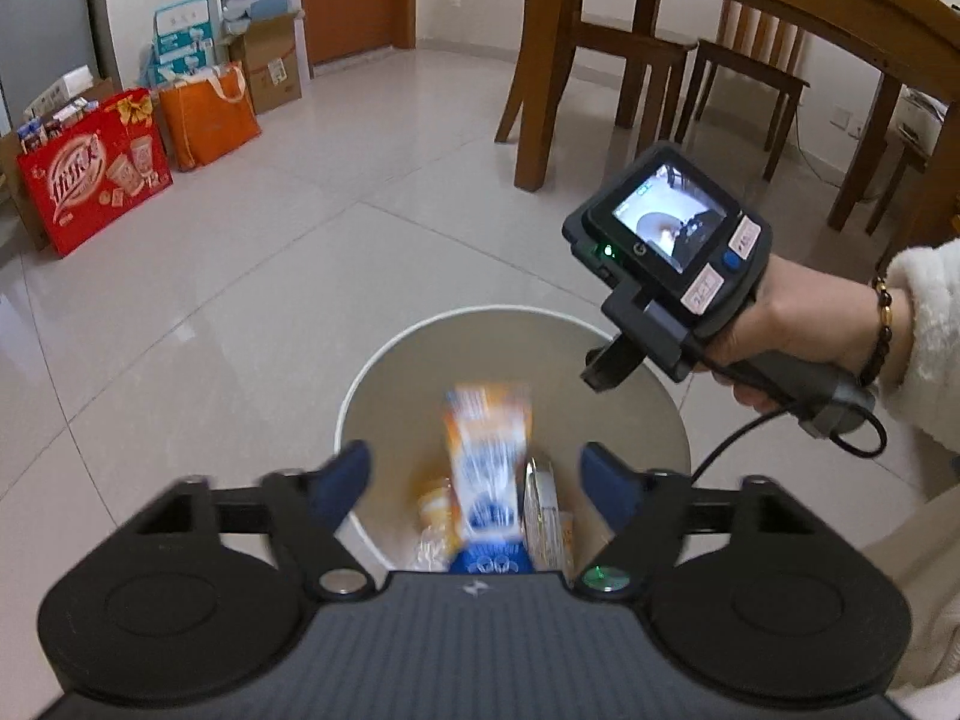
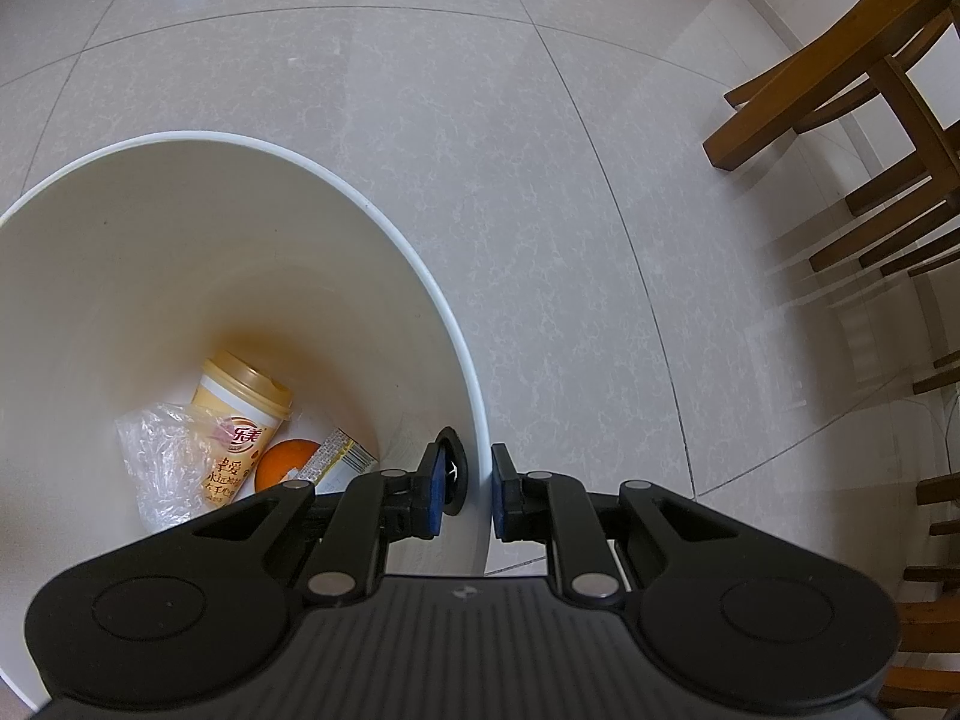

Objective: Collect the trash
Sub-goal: 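Carry the yogurt carton into the wastebasket and open the left gripper, then move the left gripper down toward the blue juice box and white cup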

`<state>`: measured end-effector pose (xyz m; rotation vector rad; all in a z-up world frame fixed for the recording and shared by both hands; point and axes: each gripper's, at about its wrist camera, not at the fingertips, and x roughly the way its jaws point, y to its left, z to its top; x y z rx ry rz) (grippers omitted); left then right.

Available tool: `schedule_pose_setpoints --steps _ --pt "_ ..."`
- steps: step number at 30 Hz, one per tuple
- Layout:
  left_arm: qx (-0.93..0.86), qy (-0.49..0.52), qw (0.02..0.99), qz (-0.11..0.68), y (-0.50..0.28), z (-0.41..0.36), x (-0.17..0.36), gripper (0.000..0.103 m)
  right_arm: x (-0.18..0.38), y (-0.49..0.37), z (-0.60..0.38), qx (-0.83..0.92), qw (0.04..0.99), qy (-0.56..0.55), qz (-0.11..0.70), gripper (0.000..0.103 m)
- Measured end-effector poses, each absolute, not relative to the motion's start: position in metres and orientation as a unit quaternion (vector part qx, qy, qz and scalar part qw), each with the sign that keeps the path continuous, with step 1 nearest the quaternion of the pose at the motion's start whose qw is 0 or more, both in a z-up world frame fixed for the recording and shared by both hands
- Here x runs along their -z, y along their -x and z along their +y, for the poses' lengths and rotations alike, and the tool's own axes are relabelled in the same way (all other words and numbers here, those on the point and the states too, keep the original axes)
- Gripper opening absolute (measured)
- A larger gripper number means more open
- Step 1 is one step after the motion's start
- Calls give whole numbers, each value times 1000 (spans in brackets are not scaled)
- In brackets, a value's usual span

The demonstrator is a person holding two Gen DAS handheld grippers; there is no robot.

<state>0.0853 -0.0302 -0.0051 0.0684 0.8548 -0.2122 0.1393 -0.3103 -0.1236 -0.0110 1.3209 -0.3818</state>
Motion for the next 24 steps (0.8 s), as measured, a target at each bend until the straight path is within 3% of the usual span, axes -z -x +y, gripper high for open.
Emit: schedule_pose_setpoints --steps 11,24 --pt "65 -10 886 458 -66 -2 16 82 124 -138 -310 175 775 1 607 19" --pt "-21 43 870 490 -31 46 74 85 124 -138 -308 178 774 0 607 19"
